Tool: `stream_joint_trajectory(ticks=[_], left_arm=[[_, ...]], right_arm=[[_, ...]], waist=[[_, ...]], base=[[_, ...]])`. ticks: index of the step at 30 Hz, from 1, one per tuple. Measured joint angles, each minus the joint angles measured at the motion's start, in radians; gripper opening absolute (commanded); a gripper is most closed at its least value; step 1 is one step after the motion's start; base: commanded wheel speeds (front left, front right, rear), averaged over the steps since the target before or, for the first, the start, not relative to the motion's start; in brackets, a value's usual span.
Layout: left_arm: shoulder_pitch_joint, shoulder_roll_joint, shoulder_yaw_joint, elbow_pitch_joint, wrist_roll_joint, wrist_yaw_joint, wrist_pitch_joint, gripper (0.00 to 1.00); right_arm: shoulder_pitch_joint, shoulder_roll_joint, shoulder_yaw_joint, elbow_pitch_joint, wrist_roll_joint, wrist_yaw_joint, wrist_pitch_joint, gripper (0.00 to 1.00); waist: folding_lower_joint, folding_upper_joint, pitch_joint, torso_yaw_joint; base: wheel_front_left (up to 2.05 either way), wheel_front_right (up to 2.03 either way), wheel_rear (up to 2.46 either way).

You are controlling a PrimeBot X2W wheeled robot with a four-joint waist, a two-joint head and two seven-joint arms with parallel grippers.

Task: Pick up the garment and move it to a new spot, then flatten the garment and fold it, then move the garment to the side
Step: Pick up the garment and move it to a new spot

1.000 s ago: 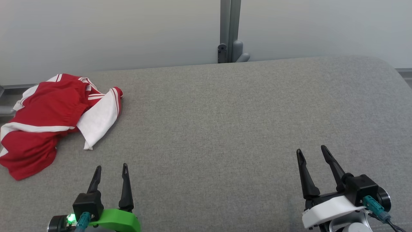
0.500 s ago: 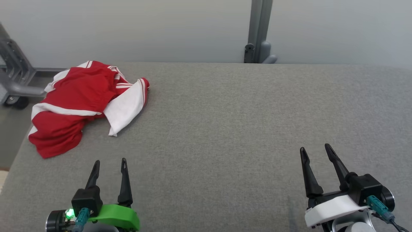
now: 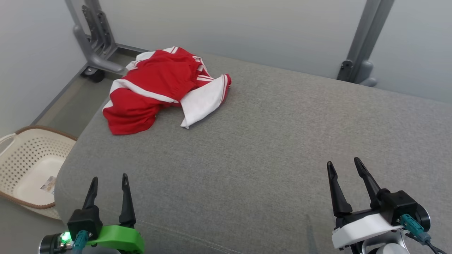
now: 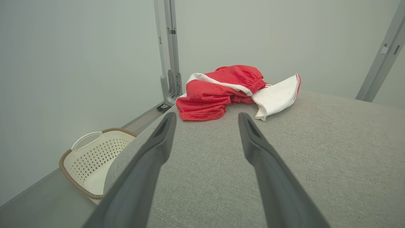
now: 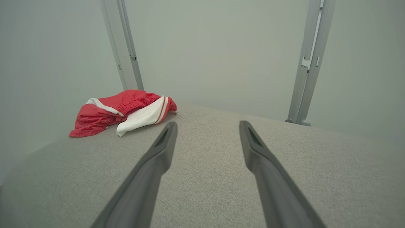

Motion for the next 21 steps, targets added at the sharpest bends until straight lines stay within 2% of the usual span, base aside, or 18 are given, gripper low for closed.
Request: stream_joint_trajectory(ticks=[9,21], left_arm=[[0.027,0.002,0.047,-0.042,-0.002,0.009,0.000,1.00],[0.029,0.005,0.052,-0.059,0.008,0.002,0.000,1.00]], right_arm=[[-0.035,0.001,0.044,0.015,-0.002,0.000,0.000,1.00],[-0.034,0.000,0.029,0.014,-0.003,0.000,0.000,1.00]], waist=[[0.0000,0.0000,0.011,0.099],[0.0000,0.0000,0.035,0.119]], base=[[0.00,0.00,0.00],[0.00,0.00,0.00]])
